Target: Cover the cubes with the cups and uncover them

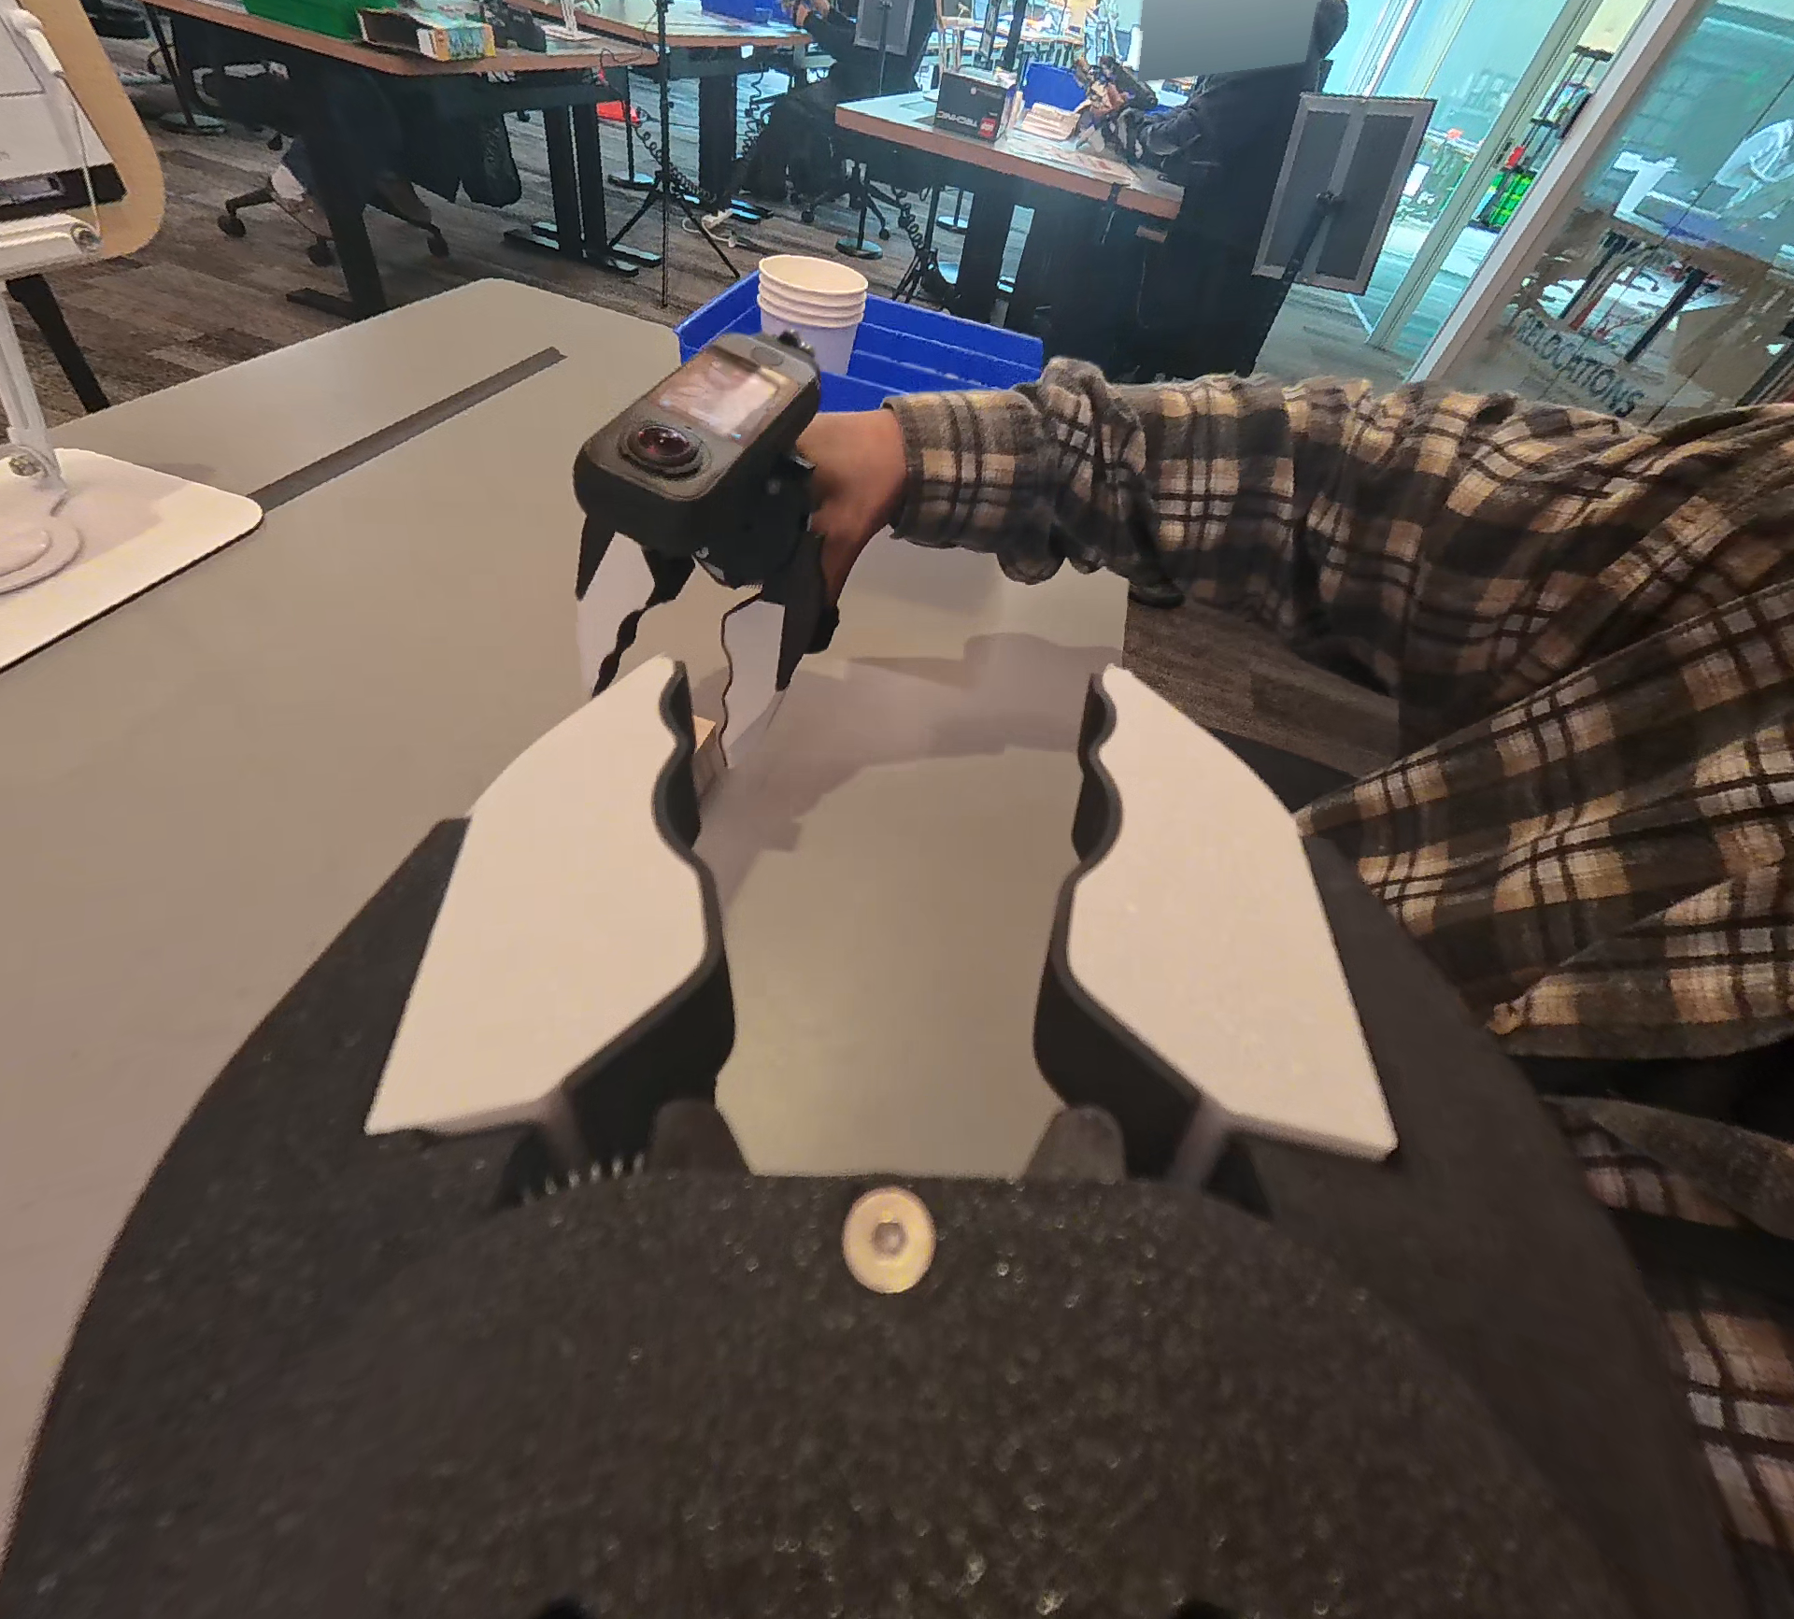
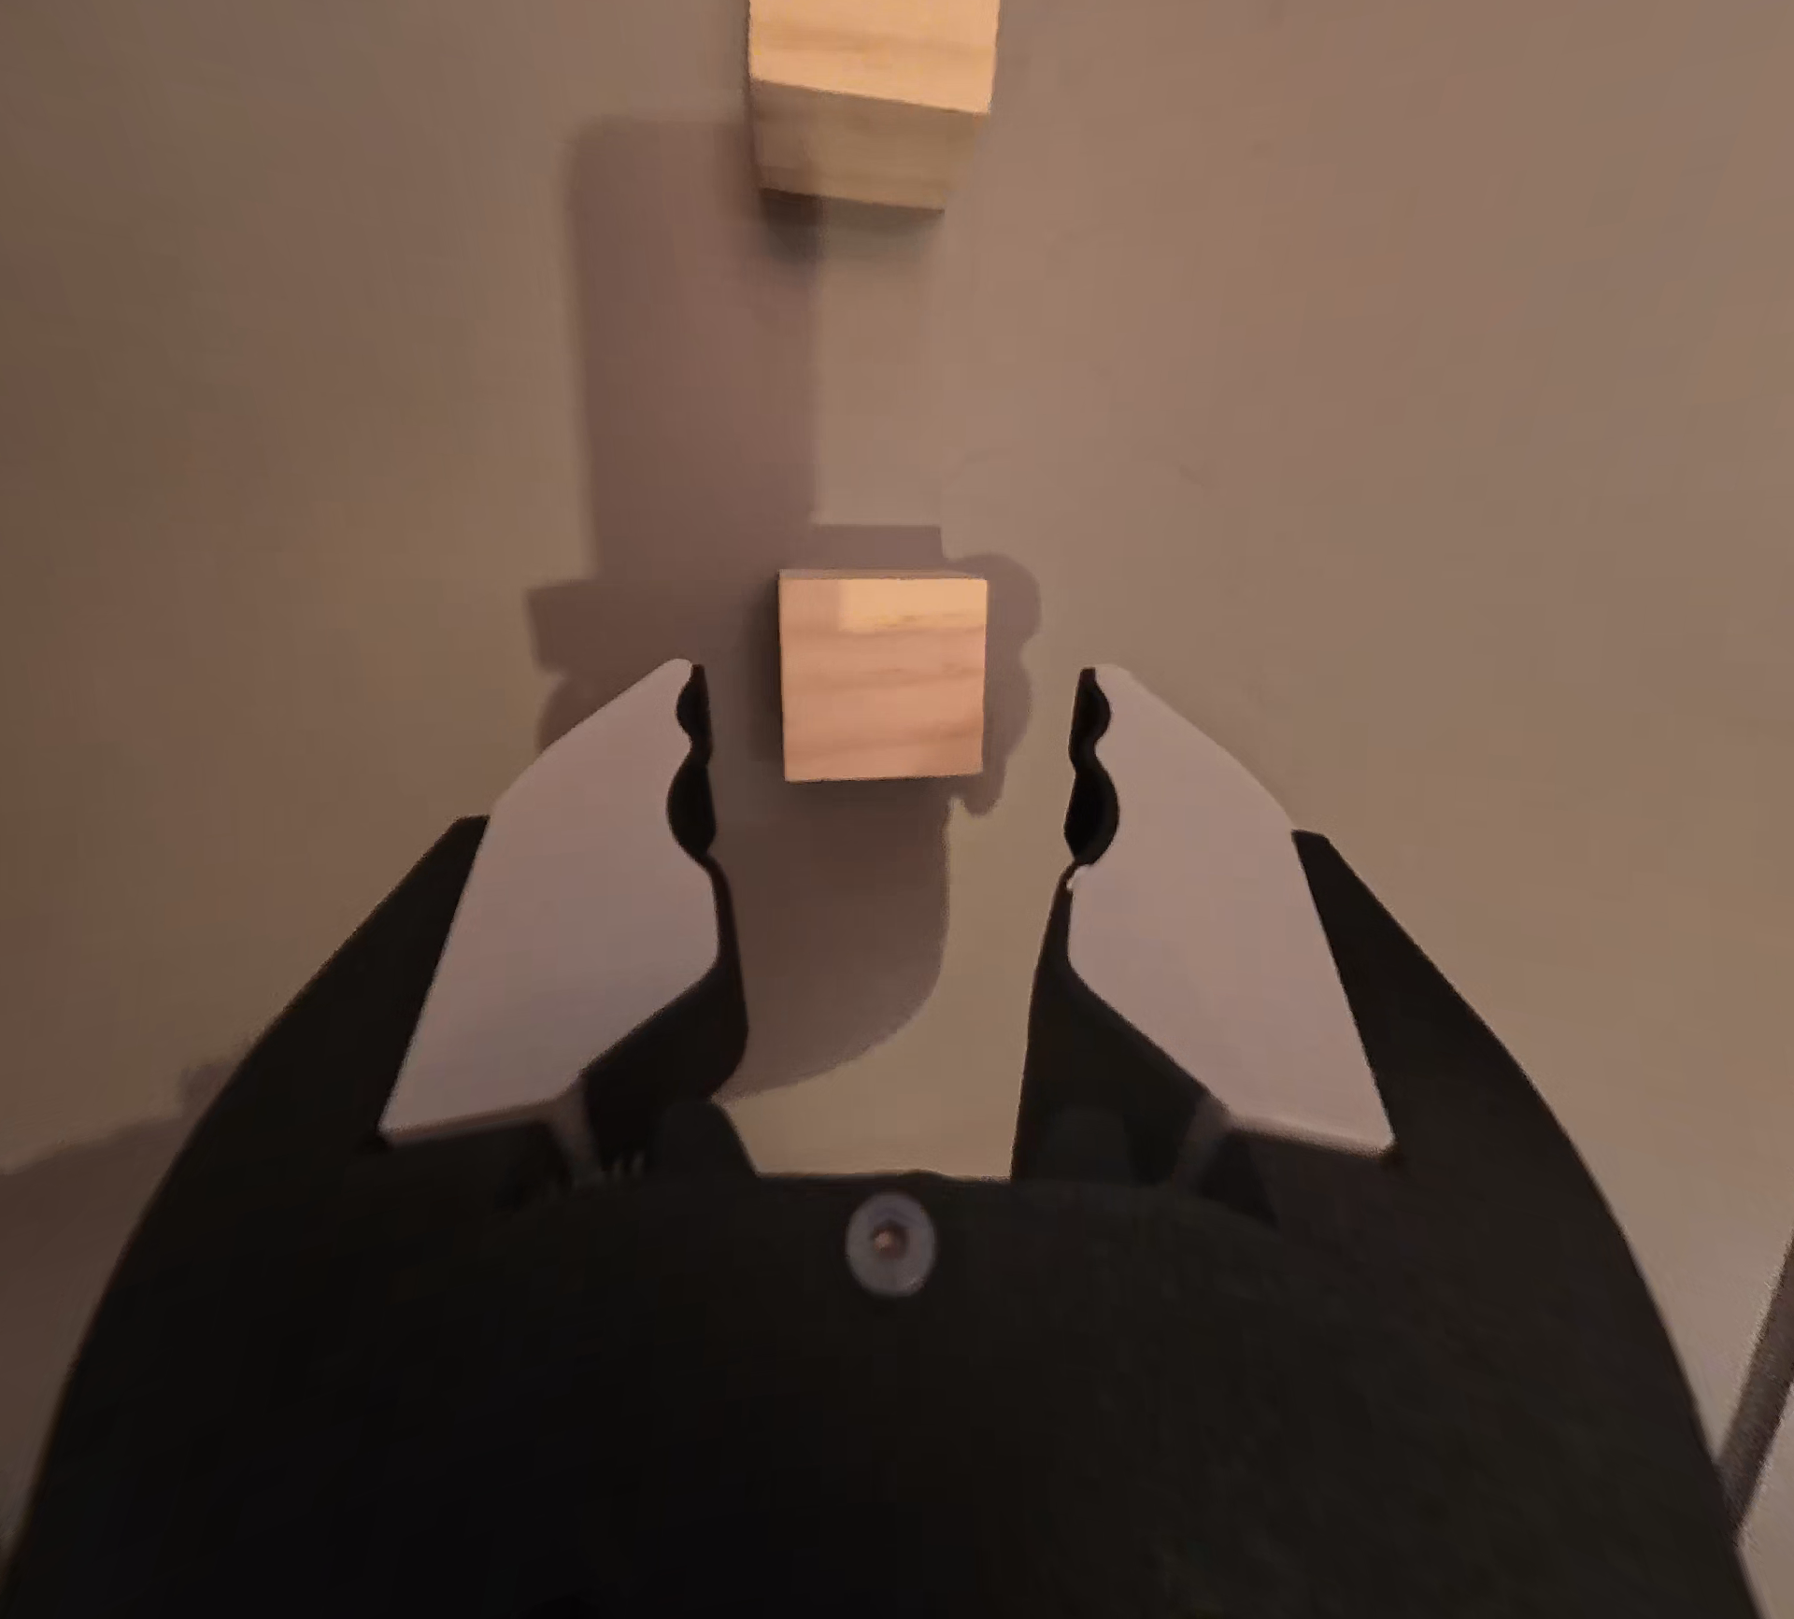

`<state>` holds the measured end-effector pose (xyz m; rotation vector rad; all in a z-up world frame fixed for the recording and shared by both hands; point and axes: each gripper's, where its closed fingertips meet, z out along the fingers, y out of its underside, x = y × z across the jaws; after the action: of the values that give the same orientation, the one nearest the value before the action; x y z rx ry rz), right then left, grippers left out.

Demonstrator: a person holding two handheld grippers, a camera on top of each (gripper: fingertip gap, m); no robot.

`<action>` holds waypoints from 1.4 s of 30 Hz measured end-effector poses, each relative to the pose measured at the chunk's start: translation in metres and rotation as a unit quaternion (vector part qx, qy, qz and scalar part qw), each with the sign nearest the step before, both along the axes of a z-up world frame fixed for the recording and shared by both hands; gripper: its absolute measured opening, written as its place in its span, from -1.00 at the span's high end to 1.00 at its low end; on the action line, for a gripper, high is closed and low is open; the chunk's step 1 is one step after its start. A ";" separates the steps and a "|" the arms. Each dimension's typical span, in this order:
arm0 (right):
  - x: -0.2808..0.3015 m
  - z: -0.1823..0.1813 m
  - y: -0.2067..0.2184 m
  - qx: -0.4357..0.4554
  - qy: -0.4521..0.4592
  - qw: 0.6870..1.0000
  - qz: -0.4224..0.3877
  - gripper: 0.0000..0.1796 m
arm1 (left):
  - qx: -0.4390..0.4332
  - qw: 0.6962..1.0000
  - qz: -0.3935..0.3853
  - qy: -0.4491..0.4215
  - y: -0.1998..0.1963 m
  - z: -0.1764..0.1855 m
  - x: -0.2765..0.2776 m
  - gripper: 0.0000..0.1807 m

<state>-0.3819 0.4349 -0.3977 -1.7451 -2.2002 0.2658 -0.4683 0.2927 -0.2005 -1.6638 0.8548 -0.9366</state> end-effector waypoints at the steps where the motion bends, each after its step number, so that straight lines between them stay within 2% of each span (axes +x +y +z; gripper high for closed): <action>1: -0.001 -0.001 0.000 -0.006 0.007 1.000 -0.003 0.22 | 0.000 1.000 0.000 0.000 0.000 0.000 0.000 0.17; 7: -0.009 0.000 -0.002 -0.047 0.102 0.993 -0.025 0.21 | 0.002 1.000 -0.002 0.000 -0.001 0.001 0.001 0.17; 12: -0.008 0.003 0.003 -0.055 0.223 0.971 -0.066 0.21 | 0.004 1.000 -0.002 0.001 -0.002 0.001 0.002 0.17; 14: -0.003 0.000 0.002 -0.059 0.243 0.965 -0.077 0.22 | 0.003 1.000 -0.004 0.001 -0.002 0.001 0.004 0.17; 24: 0.007 -0.022 -0.001 -0.085 0.225 0.969 -0.061 0.28 | -0.003 1.000 -0.010 0.013 -0.002 -0.005 0.011 0.17; 27: 0.005 -0.024 -0.001 -0.102 0.225 0.968 -0.051 0.35 | -0.003 1.000 -0.010 0.013 -0.002 -0.005 0.011 0.17; 29: 0.005 -0.025 -0.001 -0.107 0.220 0.968 -0.047 0.48 | -0.004 1.000 -0.009 0.012 -0.001 -0.006 0.010 0.17; 33: 0.002 -0.025 -0.005 -0.107 0.218 0.970 -0.032 0.49 | -0.004 1.000 -0.009 0.010 0.000 -0.005 0.009 0.17; 37: 0.002 -0.014 -0.007 -0.086 0.223 0.970 -0.044 0.50 | -0.002 1.000 -0.009 0.009 -0.001 -0.004 0.008 0.17; 42: 0.033 0.029 0.000 -0.025 0.232 0.963 -0.136 0.50 | -0.003 1.000 -0.012 0.010 -0.002 -0.005 0.010 0.17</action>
<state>-0.3485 0.4347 -0.3690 -1.7660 -1.6182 0.5995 -0.4584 0.2908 -0.2056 -1.6732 0.8885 -0.9406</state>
